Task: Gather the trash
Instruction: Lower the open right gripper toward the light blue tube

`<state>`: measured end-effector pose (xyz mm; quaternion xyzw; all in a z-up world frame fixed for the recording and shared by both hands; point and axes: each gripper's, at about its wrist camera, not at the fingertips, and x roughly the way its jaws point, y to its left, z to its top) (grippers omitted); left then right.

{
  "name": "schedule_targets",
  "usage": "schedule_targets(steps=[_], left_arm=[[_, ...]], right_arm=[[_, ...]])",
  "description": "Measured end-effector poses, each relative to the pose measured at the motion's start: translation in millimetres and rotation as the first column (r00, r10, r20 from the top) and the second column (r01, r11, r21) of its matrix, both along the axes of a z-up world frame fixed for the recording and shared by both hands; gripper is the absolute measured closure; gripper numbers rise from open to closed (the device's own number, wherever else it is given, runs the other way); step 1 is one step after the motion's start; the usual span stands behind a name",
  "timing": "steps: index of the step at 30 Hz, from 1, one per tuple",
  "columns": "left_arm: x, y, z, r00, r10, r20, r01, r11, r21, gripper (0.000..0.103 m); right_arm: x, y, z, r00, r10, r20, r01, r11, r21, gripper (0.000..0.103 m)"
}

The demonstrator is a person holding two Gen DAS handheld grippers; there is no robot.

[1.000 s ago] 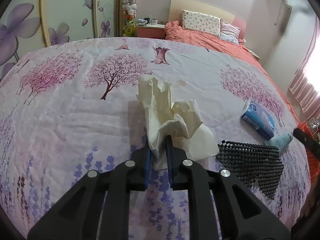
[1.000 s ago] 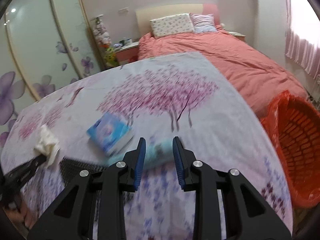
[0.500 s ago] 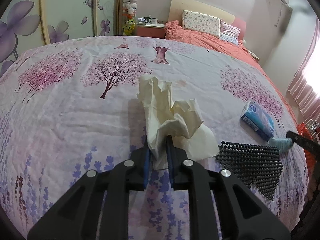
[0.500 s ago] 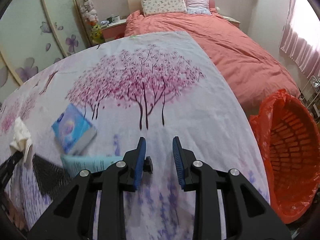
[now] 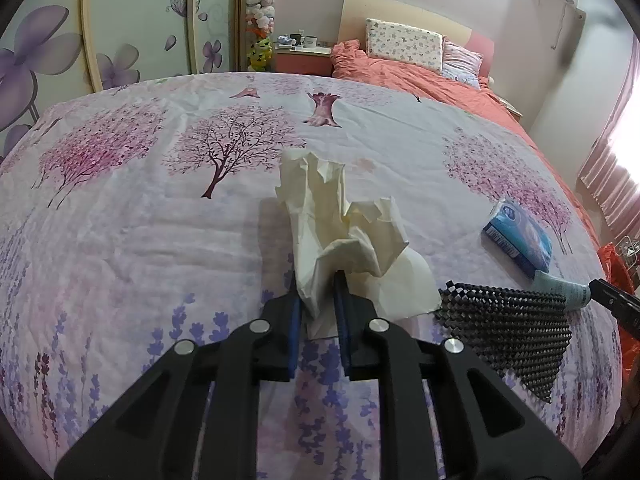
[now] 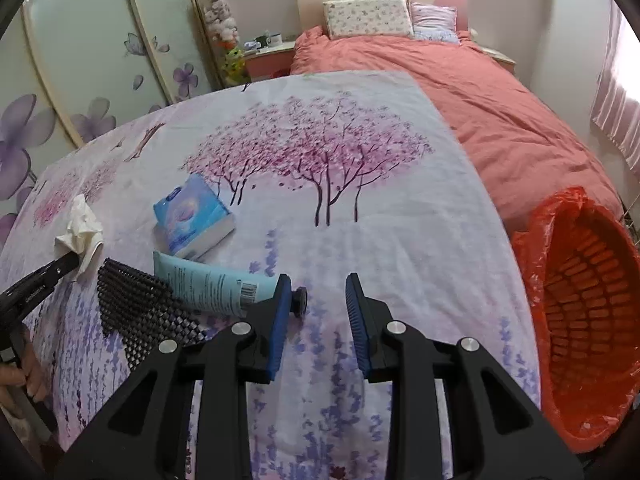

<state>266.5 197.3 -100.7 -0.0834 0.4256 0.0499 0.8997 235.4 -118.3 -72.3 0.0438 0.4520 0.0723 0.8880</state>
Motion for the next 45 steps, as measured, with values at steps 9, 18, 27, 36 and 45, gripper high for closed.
schedule_targets(steps=[9, 18, 27, 36, 45], left_arm=[[0, 0, 0, 1.000, 0.000, 0.000, 0.000, 1.000, 0.000, 0.086], [0, -1, 0, 1.000, 0.003, -0.001, -0.003, 1.000, 0.002, 0.085], [-1, -1, 1, 1.000, 0.004, 0.000, -0.004, 1.000, -0.003, 0.085], [-1, -1, 0, 1.000, 0.004, 0.001, -0.004, 1.000, -0.008, 0.085], [-1, -1, 1, 1.000, 0.004, -0.002, -0.004, 1.000, 0.001, 0.085]], right_arm=[[-20, 18, 2, 0.996, 0.091, -0.020, -0.091, 0.996, 0.002, 0.074], [-7, 57, 4, 0.975, 0.210, 0.071, -0.197, 0.967, -0.160, 0.036], [12, 79, -10, 0.941, 0.339, 0.029, -0.319, 0.909, -0.270, 0.033], [13, 48, -12, 0.994, 0.081, -0.072, -0.087, 0.994, -0.072, 0.054], [5, 34, -5, 0.998, 0.067, -0.002, -0.067, 0.998, 0.010, 0.053]])
